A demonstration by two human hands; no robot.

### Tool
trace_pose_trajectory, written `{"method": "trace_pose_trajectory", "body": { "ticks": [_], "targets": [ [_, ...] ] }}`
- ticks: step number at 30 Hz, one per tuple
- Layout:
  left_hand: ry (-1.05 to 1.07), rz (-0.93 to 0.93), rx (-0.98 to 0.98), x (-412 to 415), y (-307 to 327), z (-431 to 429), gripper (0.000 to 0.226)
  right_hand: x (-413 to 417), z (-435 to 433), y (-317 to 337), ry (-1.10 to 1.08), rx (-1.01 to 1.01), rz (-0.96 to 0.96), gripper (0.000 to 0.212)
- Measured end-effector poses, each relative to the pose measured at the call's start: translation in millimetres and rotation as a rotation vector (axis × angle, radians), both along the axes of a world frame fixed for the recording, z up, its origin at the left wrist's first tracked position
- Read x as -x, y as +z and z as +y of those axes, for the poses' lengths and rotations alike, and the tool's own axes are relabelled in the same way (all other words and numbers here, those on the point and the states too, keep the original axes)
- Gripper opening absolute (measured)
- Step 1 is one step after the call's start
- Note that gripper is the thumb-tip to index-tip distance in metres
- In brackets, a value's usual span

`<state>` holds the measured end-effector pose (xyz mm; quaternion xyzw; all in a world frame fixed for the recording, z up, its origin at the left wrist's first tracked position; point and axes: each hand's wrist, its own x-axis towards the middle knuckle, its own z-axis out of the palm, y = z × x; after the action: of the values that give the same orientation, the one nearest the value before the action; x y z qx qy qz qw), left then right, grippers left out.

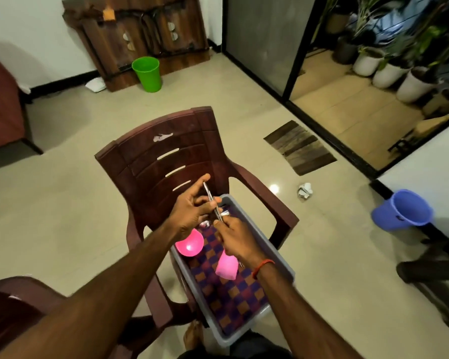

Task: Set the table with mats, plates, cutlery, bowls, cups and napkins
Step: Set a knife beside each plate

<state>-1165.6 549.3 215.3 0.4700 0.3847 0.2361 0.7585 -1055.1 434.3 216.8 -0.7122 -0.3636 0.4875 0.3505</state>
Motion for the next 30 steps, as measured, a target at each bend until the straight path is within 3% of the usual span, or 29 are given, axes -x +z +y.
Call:
{"method": "trace_pose_trajectory", "body": {
  "ticks": [6, 12, 17, 24, 27, 30],
  "targets": [
    [-0.106, 0.025, -0.184, -14, 30, -18, 0.051, 1, -17, 35, -0.208, -0.019, 0.14, 0.037],
    [-0.25, -0.018, -0.252, -38, 36, -38, 0.057, -6, -52, 41, -0.406, -0.073, 0.194, 0.04],
    [-0.328, -0.057, -0.122, -58, 31, -62, 0.076, -3, -90, 33, -0.665, -0.189, 0.218, 0.029],
    [-0.454, -0.029, 0.046, -76, 24, -115, 0.026, -3, -155, 25, -0.831, -0.187, 0.168, 0.022],
    [-0.5, -0.038, 0.086, -84, 23, -135, 0.021, -5, -181, 23, -0.916, -0.207, 0.15, 0.02],
    [-0.56, -0.024, 0.099, -97, 25, -154, 0.031, -10, -208, 24, -0.978, -0.22, 0.131, 0.014]
  ]
}}
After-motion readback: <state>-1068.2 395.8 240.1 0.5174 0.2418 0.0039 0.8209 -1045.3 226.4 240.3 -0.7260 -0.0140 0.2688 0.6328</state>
